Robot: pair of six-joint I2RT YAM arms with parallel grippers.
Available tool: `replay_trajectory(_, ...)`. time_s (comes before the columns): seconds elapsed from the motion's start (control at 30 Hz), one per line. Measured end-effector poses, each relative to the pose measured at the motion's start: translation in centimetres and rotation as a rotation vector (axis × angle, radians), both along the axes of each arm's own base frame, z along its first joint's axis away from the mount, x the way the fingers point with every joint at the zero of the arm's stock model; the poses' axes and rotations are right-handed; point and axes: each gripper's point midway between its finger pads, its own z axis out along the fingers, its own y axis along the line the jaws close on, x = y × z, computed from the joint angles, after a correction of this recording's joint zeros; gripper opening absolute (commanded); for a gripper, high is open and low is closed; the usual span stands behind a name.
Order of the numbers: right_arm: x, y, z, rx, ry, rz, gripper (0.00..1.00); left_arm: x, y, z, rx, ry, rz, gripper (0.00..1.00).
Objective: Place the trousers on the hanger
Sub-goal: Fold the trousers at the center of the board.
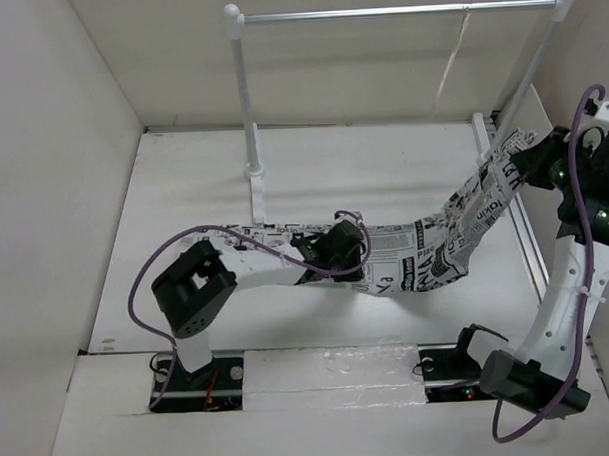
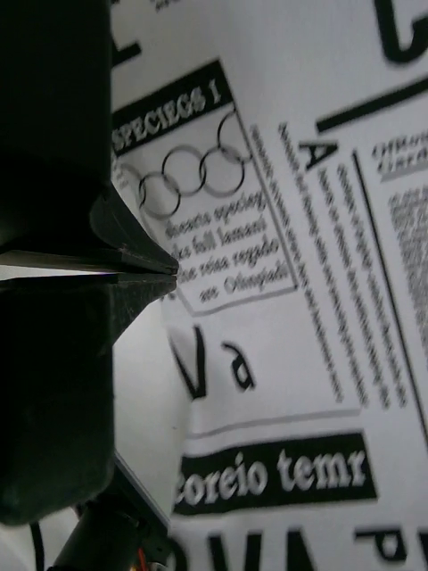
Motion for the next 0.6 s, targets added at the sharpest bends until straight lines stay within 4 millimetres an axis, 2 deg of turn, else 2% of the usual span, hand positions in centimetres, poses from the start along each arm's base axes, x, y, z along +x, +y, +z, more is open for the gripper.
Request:
replay_trajectory(0.13,0.1,1.7,4.1,-0.062,-0.081,0.061,0.00,1.0,-2.8,-1.0,-0.021,0.021,-0.008,0.00)
replay_trajectory(0.2,-0.2,3.0,5.2,-0.074,-0.113,0.102,0.00,1.6,-4.9,-1.0,-0.053,0.027,-0.023,0.00)
replay_trajectory(0.3,-0.3,5.3,5.4,-0.073,-0.126,0.179,0.00,1.4,-7.7,-1.1,-0.084,0.030,-0.058,0.00)
replay_trajectory(0.4,-0.1,8.3,4.6,-0.059,-0.112,0.269,0.00,-0.8,-10.0,-1.5,-0.098,0.050,-0.116,0.00)
replay_trajectory(0.47,0.2,11.1,3.7,-0.047,-0.092,0.345,0.00,-2.4,-10.5,-1.9,-0.093,0.070,-0.145,0.00)
replay_trajectory(0.53,0.2,14.5,2.9,-0.033,-0.069,0.437,0.00,-3.0,-10.1,-2.1,-0.082,0.078,-0.149,0.00)
replay_trajectory(0.57,0.4,16.3,2.6,-0.030,-0.060,0.476,0.00,-2.8,-9.0,-2.2,-0.073,0.076,-0.133,0.00)
replay_trajectory(0.6,0.5,18.0,2.3,-0.025,-0.053,0.518,0.00,-2.2,-7.0,-2.1,-0.050,0.081,-0.101,0.00)
